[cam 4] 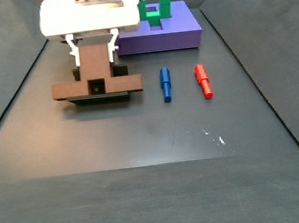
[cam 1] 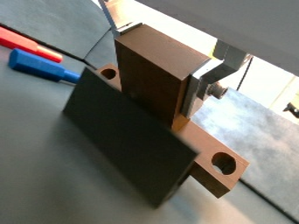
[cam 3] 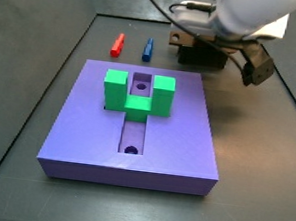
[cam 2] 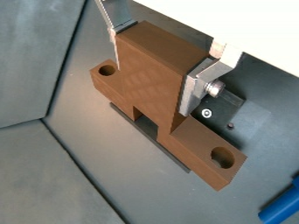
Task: Pick up the brown object. Move up. Place the brown object on the fixture. Regrasp the brown object. Move to above the board. Insert the brown object.
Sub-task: Regrasp the brown object, then move to above the board.
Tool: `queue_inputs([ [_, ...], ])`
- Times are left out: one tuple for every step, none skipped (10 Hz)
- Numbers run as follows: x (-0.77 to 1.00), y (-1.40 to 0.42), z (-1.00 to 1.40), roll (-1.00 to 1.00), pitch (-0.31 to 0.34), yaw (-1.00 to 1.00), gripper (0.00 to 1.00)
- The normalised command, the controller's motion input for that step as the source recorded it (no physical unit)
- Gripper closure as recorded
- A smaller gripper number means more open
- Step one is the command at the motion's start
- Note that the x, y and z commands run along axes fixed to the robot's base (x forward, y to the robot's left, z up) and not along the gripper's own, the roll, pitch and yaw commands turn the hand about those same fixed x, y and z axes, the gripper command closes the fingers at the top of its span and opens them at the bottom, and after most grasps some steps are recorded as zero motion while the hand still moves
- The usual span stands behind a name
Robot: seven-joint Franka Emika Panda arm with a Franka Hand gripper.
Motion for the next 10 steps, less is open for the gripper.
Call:
queue_inputs([
  [0.0,0.0,0.0,0.0,0.0,0.0,1.0],
  [0.0,0.0,0.0,0.0,0.0,0.0,1.0],
  [0.0,0.0,0.0,0.0,0.0,0.0,1.0],
  [0.0,0.0,0.0,0.0,0.0,0.0,1.0],
  [0.0,0.0,0.0,0.0,0.0,0.0,1.0],
  [0.0,0.0,1.4,0.0,0.0,0.0,1.0],
  [-0.02,0.0,1.4,-0.04,0.013,-0.01,1.0],
  [-0.06,0.01,1.4,-0.09,-0.015,-0.01,1.0],
  [-0.06,0.02,1.4,-0.08,-0.008,-0.01,1.0],
  [-0.05,0.01,1.4,-0.06,0.012,-0.02,1.0],
])
